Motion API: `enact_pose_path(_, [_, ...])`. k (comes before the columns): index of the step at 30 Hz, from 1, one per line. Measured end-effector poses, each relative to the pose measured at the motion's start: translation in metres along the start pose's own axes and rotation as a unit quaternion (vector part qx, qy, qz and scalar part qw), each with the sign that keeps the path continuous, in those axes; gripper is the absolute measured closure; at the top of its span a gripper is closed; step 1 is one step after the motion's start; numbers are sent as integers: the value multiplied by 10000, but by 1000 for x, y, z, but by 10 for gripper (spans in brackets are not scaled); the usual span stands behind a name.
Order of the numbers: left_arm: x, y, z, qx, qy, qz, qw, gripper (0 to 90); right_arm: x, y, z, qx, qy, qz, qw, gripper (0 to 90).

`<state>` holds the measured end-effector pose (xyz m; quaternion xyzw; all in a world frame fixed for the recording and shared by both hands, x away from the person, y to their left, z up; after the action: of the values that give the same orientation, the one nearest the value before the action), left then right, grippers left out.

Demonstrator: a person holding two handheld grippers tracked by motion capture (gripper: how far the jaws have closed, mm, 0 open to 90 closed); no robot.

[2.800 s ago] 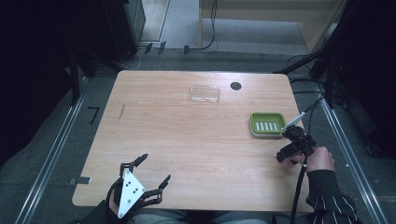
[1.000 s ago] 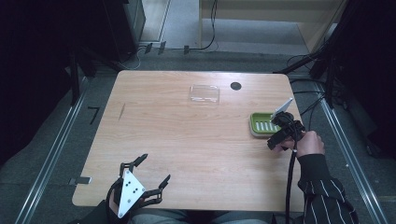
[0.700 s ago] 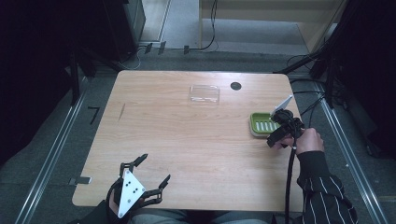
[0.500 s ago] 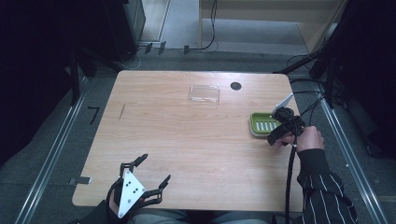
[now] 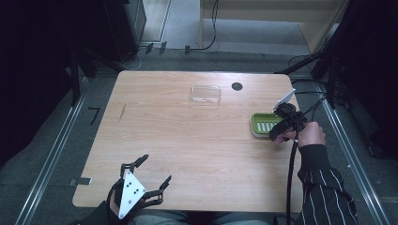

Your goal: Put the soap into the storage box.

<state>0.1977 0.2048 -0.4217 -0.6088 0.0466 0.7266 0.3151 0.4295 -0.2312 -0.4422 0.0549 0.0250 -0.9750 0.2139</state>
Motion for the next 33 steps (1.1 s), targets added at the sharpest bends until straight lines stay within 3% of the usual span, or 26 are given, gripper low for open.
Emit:
enact_pose_path(21, [0,0,0,1,1,8,10000,136,-21,-3,7,-90,95,2,9999,141])
enact_pose_path(33, [0,0,0,3,3,15,10000,136,-33,-5,6,-25,167,-9,9999,141])
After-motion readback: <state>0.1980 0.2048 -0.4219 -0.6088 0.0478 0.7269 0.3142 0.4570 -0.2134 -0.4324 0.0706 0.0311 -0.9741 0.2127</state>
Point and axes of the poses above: each handheld gripper's, and its own axes: z roughly backward along the jaws, x roughly out of its underside, y roughly to its right, the point moved 3 cm from there along -z, roughly forward along the jaws, and after that the axes turned 3 degrees about -x, right-handed, at the moved point
